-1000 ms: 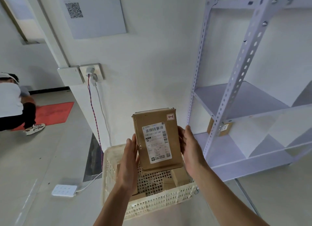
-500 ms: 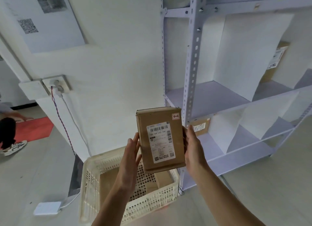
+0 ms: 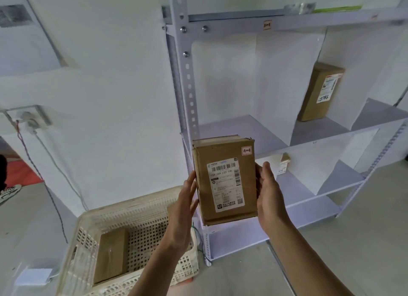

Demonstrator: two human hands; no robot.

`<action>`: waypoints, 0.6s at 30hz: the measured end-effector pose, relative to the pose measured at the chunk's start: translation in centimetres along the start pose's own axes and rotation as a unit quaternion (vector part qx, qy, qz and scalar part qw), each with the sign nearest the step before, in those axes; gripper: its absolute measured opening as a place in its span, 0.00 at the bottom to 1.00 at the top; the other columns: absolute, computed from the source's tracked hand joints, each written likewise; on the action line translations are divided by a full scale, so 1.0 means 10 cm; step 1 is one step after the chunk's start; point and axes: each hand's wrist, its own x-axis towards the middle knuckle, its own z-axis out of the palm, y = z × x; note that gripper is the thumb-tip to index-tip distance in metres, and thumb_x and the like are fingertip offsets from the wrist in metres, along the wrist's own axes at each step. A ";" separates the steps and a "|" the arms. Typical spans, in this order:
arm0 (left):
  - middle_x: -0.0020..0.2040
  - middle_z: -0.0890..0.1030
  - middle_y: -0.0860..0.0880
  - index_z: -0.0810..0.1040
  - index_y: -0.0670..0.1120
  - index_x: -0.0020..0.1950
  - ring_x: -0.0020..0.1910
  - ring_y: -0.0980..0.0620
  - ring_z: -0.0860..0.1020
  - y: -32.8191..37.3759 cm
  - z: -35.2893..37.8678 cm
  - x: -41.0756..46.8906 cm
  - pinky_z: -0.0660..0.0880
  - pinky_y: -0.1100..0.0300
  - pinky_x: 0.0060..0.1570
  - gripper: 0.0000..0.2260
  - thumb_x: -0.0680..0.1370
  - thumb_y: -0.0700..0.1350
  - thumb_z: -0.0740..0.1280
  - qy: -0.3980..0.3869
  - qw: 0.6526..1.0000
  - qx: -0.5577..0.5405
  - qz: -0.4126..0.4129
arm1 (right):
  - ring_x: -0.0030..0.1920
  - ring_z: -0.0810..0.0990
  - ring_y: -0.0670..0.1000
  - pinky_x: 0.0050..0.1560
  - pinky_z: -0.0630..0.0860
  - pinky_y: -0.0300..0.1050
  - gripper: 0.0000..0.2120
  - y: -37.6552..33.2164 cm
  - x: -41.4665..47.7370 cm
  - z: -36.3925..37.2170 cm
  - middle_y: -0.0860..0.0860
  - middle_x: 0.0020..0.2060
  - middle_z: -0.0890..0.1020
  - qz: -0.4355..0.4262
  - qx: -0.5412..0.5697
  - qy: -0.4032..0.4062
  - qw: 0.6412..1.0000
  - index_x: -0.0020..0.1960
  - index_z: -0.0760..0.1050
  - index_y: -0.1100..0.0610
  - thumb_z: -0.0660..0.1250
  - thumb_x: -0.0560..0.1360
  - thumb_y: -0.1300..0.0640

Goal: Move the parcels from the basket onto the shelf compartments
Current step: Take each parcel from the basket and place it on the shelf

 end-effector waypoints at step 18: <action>0.79 0.72 0.60 0.66 0.55 0.83 0.80 0.57 0.68 0.09 0.70 1.80 0.61 0.38 0.82 0.33 0.82 0.70 0.55 -0.031 0.996 -0.003 0.082 | 0.49 0.88 0.43 0.39 0.82 0.37 0.24 -0.67 1.70 -0.27 0.44 0.49 0.89 -0.081 0.028 -0.004 0.996 0.61 0.80 0.48 0.47 0.88 0.41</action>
